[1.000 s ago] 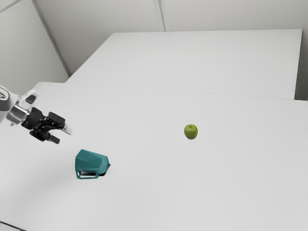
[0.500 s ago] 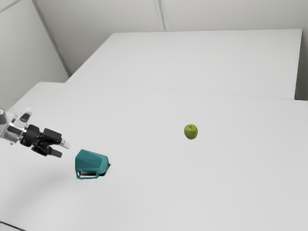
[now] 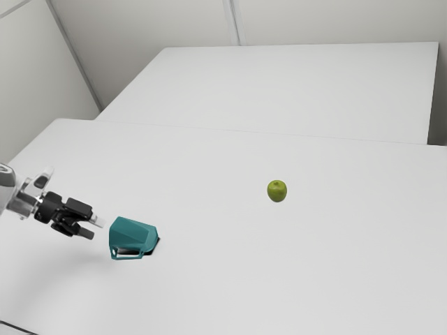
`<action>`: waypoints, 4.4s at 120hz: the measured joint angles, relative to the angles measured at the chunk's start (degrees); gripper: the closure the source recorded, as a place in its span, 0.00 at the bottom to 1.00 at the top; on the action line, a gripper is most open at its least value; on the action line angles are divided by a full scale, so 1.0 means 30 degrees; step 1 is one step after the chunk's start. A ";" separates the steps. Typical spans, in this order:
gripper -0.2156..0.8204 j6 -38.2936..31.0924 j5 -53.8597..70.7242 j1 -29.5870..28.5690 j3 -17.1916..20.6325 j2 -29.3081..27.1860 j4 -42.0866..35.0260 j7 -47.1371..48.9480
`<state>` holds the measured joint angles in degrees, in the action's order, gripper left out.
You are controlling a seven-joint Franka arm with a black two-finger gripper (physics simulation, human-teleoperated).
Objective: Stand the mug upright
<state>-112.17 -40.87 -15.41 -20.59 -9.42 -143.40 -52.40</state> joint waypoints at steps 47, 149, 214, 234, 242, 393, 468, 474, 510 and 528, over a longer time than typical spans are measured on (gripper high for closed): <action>0.22 0.0081 -0.2250 0.0008 -0.0017 0.1083 0.0047 -0.1554; 0.22 0.0433 -0.4851 0.0426 0.0009 0.2445 0.0039 -0.5408; 0.22 0.0139 -0.5034 0.1420 0.0009 0.2575 0.0040 -0.6209; 0.28 0.0049 -0.5075 0.1546 0.0034 0.2580 0.0022 -0.6342; 0.35 0.0023 -0.5116 0.1543 0.0037 0.2576 0.0014 -0.6384; 0.96 -0.0414 -0.2475 0.3384 0.0414 -0.0207 0.0641 -0.4637; 0.96 -0.1532 0.9332 0.3775 0.4128 -0.1042 0.3495 0.3086; 0.96 -0.1655 1.0041 0.3775 0.4393 -0.1026 0.3551 0.3805; 0.96 -0.2488 1.2838 0.3758 0.5902 -0.0813 0.3611 0.7940; 0.96 -0.2785 1.4036 0.3785 0.6806 -0.0549 0.3612 1.0022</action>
<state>-120.53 1.24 -4.05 -0.17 -11.06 -132.56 -22.34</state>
